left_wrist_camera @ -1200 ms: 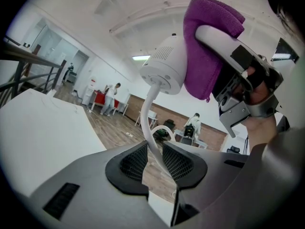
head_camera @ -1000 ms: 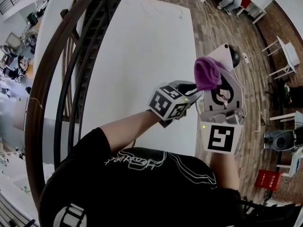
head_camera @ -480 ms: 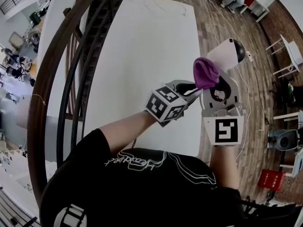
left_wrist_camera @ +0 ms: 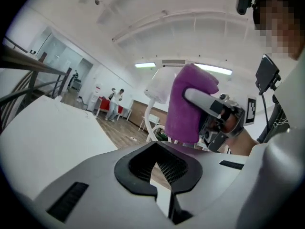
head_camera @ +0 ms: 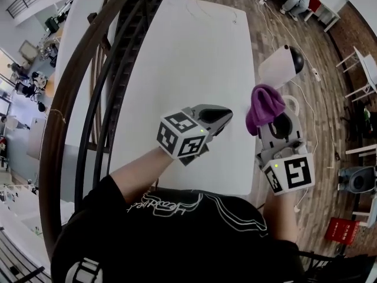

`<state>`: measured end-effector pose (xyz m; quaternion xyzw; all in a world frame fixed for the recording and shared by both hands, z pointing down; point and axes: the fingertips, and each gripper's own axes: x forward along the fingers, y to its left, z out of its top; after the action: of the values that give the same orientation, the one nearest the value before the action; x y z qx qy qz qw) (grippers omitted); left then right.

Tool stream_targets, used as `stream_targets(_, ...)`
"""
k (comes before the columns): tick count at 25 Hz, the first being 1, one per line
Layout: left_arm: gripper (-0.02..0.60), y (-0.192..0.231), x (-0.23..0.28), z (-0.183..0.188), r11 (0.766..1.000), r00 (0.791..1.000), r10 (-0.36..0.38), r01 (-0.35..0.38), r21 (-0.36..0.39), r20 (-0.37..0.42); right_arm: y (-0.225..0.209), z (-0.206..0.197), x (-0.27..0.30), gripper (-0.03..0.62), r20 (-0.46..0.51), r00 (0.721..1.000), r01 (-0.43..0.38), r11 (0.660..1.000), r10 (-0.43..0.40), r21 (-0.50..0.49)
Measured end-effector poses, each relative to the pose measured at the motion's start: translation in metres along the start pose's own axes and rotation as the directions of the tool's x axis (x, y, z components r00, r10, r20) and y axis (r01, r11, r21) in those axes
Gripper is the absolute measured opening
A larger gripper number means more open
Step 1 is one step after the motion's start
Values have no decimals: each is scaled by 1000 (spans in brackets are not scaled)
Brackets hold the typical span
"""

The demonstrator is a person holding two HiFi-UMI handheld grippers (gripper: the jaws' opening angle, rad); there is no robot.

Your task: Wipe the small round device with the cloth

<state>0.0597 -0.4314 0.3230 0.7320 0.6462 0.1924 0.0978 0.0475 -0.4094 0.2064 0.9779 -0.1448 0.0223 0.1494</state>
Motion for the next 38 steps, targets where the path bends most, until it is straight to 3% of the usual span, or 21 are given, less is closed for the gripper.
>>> stream_targets(3,8,-21,-24,19,996,1000,8,-10,87,27,2,1,-14,61,44,995,-94,990,90,101)
stream_targets(6,8,-57,-50,30,985,997,26,-38,170,70,15,-1,-37,61,82,982,-179,974,168,136)
stream_targets(9,8,-111,-74,23,978,995,36,-54,202,89,40,-7,-85,61,90,971,-235,957,222,170)
stream_targets(16,8,-236,-78,6,979,993,31,-53,199,113,71,-8,-204,61,146,929,-368,893,340,258)
stream_targets(20,8,-292,-66,-21,992,992,2,-18,129,125,76,-22,-274,61,138,915,-404,862,379,307)
stream_targets(24,8,-338,-58,-41,991,993,5,-21,130,118,84,-27,-325,61,139,905,-425,841,402,335)
stream_targets(31,8,-384,-52,-57,985,994,25,-43,167,105,94,-29,-369,61,163,890,-455,815,425,359)
stream_targets(38,8,-398,-49,-81,986,995,48,-61,154,82,102,-41,-385,61,155,887,-461,800,436,385)
